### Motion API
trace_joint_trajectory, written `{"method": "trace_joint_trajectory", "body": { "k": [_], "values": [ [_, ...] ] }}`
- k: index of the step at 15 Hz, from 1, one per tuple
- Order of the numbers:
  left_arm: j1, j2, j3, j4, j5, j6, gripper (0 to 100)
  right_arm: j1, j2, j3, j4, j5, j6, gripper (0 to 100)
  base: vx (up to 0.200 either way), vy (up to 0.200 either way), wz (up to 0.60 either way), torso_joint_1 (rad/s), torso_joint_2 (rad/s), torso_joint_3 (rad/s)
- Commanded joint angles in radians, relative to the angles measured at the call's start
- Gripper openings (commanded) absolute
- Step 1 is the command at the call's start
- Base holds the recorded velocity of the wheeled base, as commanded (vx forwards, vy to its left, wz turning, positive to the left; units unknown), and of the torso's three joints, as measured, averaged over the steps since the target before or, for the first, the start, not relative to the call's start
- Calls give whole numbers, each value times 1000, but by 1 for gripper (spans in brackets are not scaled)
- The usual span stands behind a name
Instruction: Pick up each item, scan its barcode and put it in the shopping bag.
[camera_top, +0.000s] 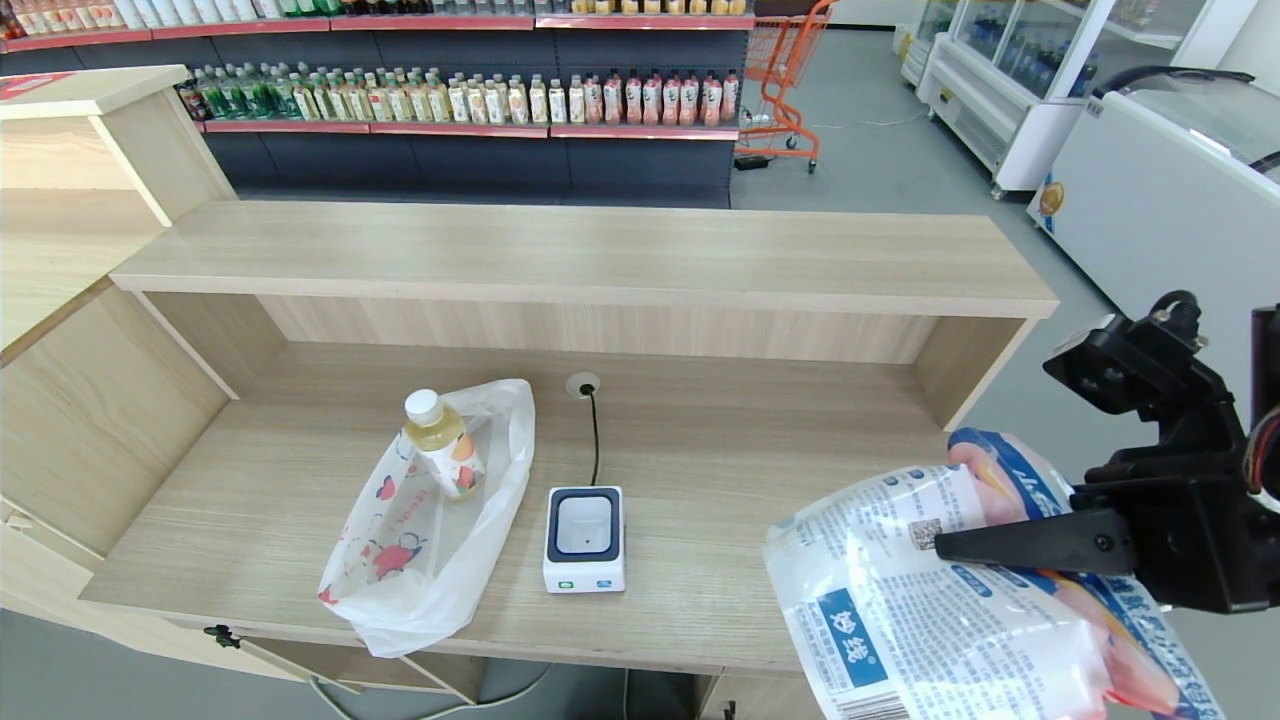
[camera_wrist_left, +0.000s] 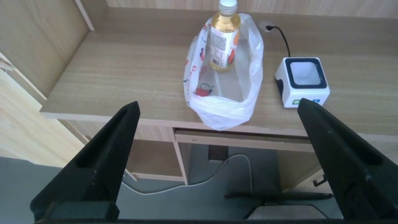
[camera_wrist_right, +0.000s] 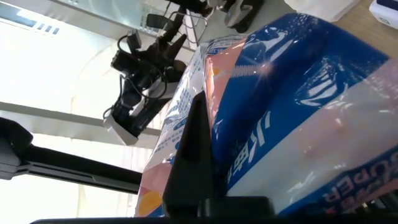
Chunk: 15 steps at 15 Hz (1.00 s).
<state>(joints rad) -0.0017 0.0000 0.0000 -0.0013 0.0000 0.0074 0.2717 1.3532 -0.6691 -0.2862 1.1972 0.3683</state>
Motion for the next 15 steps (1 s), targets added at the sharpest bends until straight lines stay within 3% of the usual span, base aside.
{"method": "trace_joint_trajectory", "body": {
  "k": [1, 6, 8, 11, 12, 14, 15],
  "values": [
    [0, 0, 0, 0, 2, -1, 100, -2, 0, 0, -1, 1, 0, 0, 0, 0, 0, 0, 0, 0],
    [0, 2, 0, 0, 0, 0, 100, -3, -2, 0, -7, -4, -15, 0, 0, 0, 0, 0, 0, 0],
    [0, 0, 0, 0, 2, 0, 100, -12, -12, 11, 2, -84, -207, 0, 0, 0, 0, 0, 0, 0],
    [0, 2, 0, 0, 0, 0, 100, -49, -32, 72, 44, -490, -531, 0, 0, 0, 0, 0, 0, 0],
    [0, 2, 0, 0, 2, 0, 100, -117, -40, 92, 101, -541, -647, 0, 0, 0, 0, 0, 0, 0],
    [0, 2, 0, 0, 2, 0, 100, -259, -23, 85, 193, -524, -927, 0, 0, 0, 0, 0, 0, 0],
    [0, 2, 0, 0, 2, 0, 100, -281, -12, 85, 196, -498, -971, 0, 0, 0, 0, 0, 0, 0]
  ]
}}
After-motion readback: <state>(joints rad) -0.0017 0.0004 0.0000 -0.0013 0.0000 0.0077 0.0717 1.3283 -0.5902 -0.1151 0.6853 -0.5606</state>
